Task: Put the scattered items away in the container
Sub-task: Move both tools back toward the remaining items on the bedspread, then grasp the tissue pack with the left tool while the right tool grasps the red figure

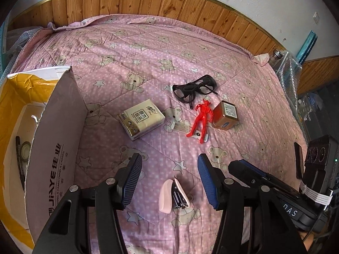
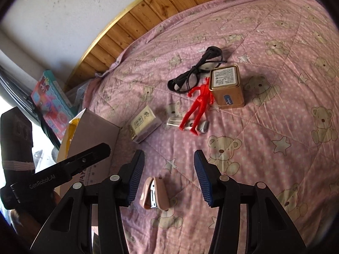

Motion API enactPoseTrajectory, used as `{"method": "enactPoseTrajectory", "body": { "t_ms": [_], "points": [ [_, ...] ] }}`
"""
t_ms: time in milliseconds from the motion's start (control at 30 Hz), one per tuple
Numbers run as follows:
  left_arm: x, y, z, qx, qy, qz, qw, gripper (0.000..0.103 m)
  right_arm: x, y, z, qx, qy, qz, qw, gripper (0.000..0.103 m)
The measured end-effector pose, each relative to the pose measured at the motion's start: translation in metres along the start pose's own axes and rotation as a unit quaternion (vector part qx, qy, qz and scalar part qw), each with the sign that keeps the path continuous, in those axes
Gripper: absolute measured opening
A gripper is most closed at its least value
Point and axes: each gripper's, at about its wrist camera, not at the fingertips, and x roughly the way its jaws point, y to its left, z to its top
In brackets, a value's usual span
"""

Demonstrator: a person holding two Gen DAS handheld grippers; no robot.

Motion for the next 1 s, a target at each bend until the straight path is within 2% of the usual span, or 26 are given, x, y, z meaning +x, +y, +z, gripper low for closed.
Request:
{"method": "enactPoseTrajectory", "body": {
  "t_ms": [133, 367, 467, 533, 600, 633, 700, 767, 833, 900, 1000],
  "points": [
    [0.028, 0.008, 0.015, 0.002, 0.009, 0.02, 0.9998, 0.057, 0.024, -0.008, 0.016, 0.003, 0.004, -0.014, 1.0, 0.052],
    [0.068, 0.019, 0.047, 0.023, -0.002, 0.057, 0.9981, 0.058, 0.075, -0.022, 0.045, 0.003, 0.011, -0.063, 0.998, 0.052],
    [0.086, 0.026, 0.058, 0.028, -0.005, 0.058, 0.9979, 0.058, 0.097, -0.03, 0.051, 0.006, 0.02, -0.073, 0.997, 0.052],
    [0.1, 0.031, 0.061, 0.026, 0.0, 0.053, 0.9983, 0.057, 0.102, -0.025, 0.053, -0.019, 0.01, -0.083, 0.996, 0.046],
    [0.115, 0.037, 0.061, 0.018, 0.01, 0.053, 0.9984, 0.058, 0.105, -0.025, 0.054, -0.038, 0.013, -0.079, 0.996, 0.028],
    [0.115, 0.038, 0.061, 0.016, -0.005, 0.054, 0.9984, 0.058, 0.105, -0.027, 0.055, -0.042, 0.018, -0.07, 0.996, 0.017],
    [0.116, 0.041, 0.062, 0.0, -0.005, 0.046, 0.9989, 0.058, 0.1, -0.027, 0.056, -0.058, 0.024, -0.077, 0.995, 0.013],
    [0.114, 0.041, 0.06, -0.027, 0.017, 0.025, 0.9992, 0.057, 0.088, -0.025, 0.057, -0.089, 0.025, -0.086, 0.992, 0.009],
    [0.109, 0.031, 0.054, -0.029, 0.049, 0.001, 0.9984, 0.057, 0.072, -0.022, 0.055, -0.133, 0.032, -0.102, 0.985, 0.009],
    [0.099, 0.024, 0.047, -0.031, 0.059, -0.025, 0.9975, 0.057, 0.056, -0.016, 0.05, -0.193, 0.026, -0.151, 0.969, 0.009],
    [0.085, 0.015, 0.038, -0.001, 0.028, -0.014, 0.9995, 0.059, 0.049, -0.013, 0.035, -0.266, 0.025, -0.236, 0.935, 0.01]
  ]
}}
